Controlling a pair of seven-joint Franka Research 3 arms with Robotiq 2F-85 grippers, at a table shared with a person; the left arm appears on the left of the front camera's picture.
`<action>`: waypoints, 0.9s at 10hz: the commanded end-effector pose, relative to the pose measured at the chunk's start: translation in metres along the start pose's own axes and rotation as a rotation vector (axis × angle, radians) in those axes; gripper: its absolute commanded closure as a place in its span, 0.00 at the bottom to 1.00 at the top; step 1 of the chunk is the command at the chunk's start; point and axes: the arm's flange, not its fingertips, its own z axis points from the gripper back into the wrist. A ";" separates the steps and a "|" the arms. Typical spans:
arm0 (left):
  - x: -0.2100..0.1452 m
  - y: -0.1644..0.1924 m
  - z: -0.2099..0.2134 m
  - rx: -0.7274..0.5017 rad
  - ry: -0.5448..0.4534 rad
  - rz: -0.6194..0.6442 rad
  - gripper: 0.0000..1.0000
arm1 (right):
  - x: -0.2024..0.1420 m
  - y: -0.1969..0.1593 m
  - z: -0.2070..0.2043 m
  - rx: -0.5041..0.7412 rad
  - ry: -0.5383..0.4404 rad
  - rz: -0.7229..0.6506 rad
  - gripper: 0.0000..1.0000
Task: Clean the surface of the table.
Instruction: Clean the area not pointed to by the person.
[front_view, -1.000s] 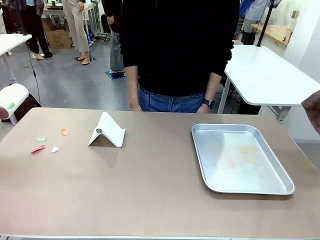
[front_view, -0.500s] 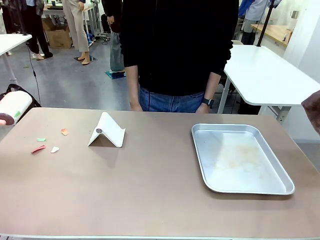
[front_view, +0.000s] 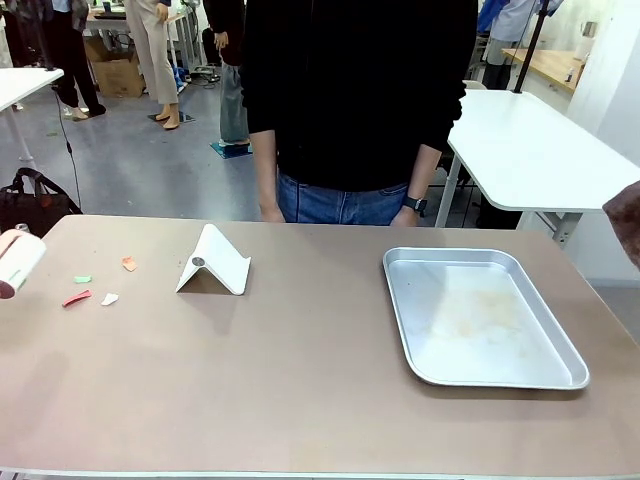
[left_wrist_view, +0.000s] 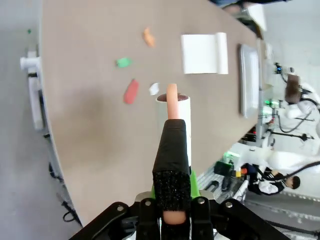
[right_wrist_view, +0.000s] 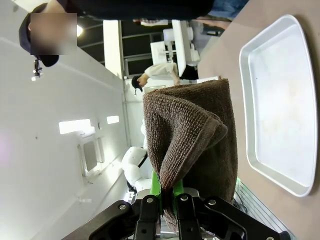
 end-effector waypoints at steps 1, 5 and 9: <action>0.000 0.003 -0.013 0.037 0.002 0.050 0.78 | 0.000 0.001 0.000 0.000 -0.001 0.002 0.90; 0.034 0.028 -0.040 0.165 0.015 0.119 0.78 | 0.000 0.001 0.000 0.000 -0.001 0.002 0.90; 0.043 0.038 -0.061 0.199 0.061 0.146 0.78 | 0.000 0.001 0.000 0.000 -0.001 0.002 0.90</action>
